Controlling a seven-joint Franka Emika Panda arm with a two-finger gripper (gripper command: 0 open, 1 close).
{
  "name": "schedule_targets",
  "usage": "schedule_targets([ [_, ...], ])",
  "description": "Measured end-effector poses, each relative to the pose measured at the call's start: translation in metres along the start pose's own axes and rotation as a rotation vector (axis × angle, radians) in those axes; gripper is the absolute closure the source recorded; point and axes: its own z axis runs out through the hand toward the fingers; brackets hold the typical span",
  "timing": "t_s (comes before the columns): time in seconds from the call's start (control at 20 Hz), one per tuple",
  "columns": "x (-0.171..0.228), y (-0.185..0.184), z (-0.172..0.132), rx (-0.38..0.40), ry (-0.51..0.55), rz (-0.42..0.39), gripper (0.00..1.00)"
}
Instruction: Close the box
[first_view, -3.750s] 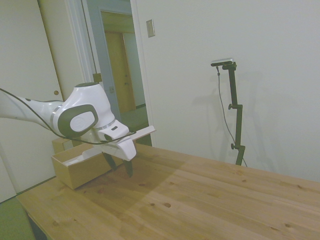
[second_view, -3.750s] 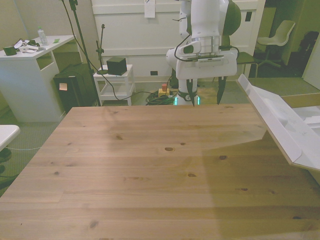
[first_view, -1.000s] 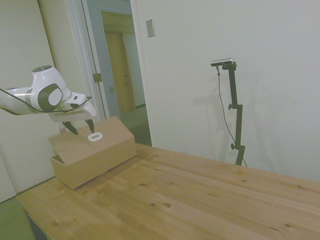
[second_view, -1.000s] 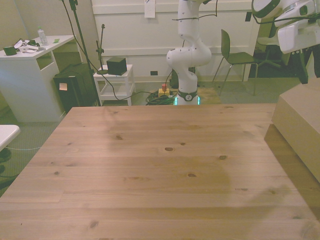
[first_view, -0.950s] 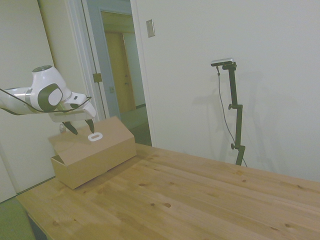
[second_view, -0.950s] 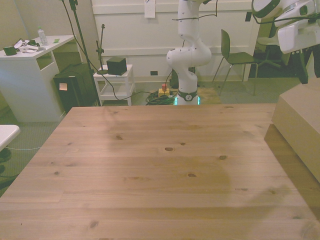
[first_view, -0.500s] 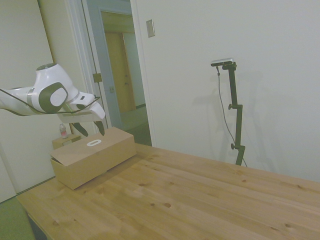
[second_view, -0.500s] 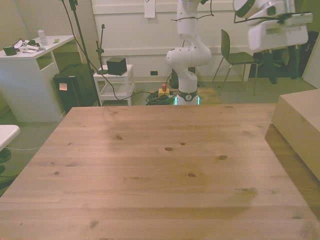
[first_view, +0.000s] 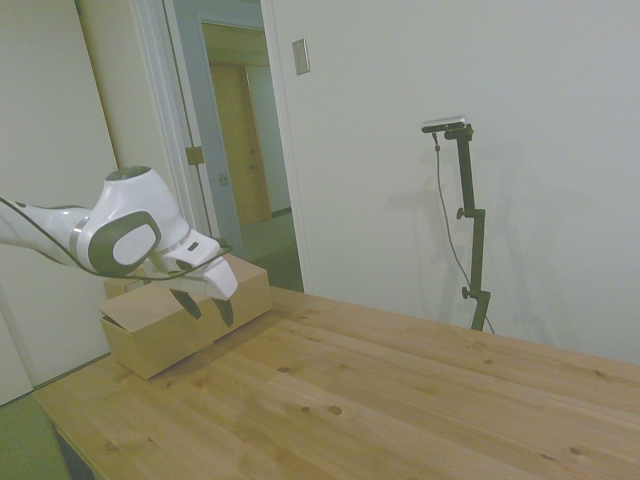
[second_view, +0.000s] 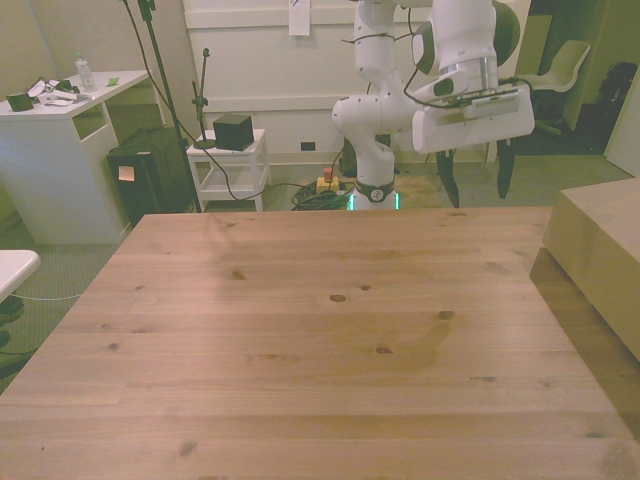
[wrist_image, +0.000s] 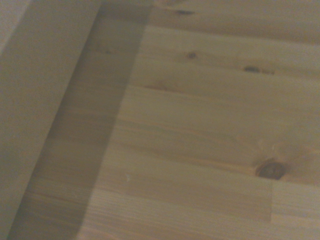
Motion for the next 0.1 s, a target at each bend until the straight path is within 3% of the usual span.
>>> schedule_targets([
  [0.1,-0.0116,0.0061,0.0153,-0.01,-0.006,0.018,0.0],
])
